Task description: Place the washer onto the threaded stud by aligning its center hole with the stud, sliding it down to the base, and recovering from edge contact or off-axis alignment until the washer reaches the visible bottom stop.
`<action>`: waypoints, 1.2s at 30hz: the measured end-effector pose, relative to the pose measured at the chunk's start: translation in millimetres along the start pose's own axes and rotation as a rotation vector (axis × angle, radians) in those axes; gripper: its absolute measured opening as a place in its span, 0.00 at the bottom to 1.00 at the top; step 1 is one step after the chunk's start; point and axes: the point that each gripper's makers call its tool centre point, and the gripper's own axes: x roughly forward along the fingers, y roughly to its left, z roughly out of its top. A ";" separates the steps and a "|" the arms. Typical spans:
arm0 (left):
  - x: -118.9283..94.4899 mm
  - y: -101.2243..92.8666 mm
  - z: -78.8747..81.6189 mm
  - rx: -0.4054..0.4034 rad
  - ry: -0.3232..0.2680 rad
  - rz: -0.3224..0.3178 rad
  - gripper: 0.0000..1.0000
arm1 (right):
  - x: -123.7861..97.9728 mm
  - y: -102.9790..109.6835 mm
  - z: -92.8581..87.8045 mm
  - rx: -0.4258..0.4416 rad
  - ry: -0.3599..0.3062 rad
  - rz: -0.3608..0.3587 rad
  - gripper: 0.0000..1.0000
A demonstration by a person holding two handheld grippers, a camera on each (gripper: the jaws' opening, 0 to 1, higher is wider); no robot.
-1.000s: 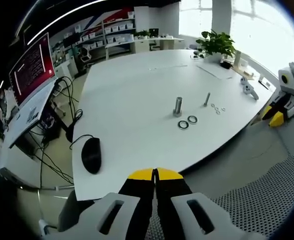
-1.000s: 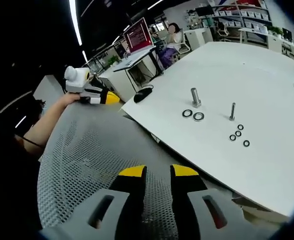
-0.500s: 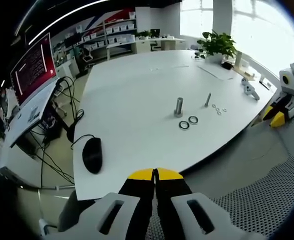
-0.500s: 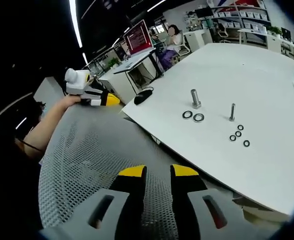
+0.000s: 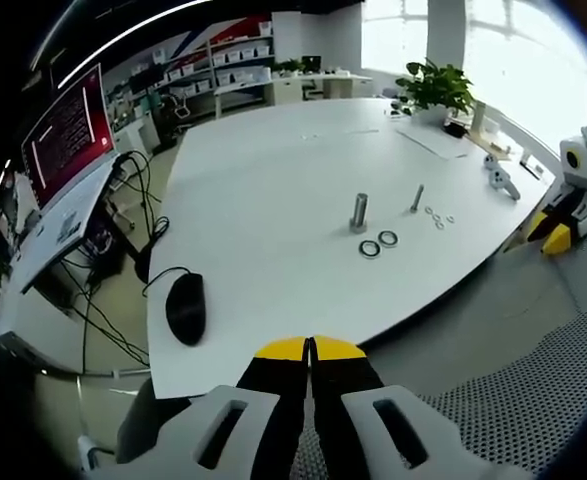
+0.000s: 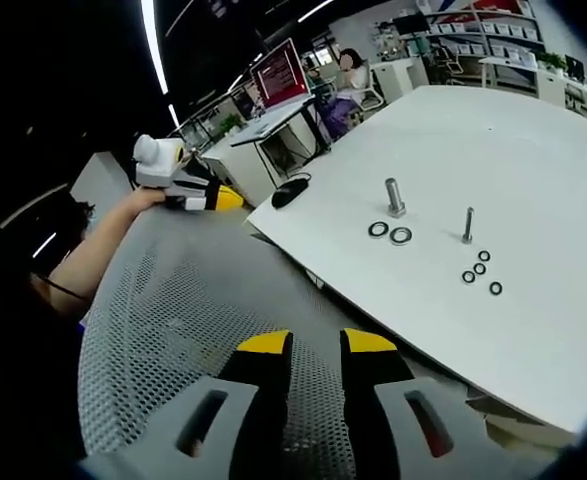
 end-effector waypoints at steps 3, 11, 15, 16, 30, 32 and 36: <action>0.0 0.2 -0.3 -0.001 0.001 0.000 0.00 | 0.0 0.0 0.2 0.001 -0.002 0.000 0.22; 0.1 0.4 -1.1 0.003 0.005 -0.001 0.00 | -0.4 0.0 1.3 0.005 -0.013 0.000 0.22; 0.0 0.6 -1.4 0.003 0.008 -0.001 0.00 | -0.1 0.3 1.3 0.004 -0.010 0.004 0.22; 0.0 0.6 -1.1 0.002 0.007 -0.001 0.00 | 0.0 0.5 1.4 0.002 -0.009 0.006 0.22; 2.2 -3.1 -3.5 0.020 0.024 -0.033 0.00 | -2.3 -12.3 9.1 -0.042 -0.033 -0.086 0.22; 3.8 -4.7 -3.2 0.026 0.035 -0.038 0.00 | -2.8 -13.2 8.0 -0.004 -0.040 -0.084 0.22; 5.3 -7.1 -4.2 0.067 0.052 -0.046 0.00 | -2.1 -11.4 8.6 0.001 -0.045 -0.061 0.22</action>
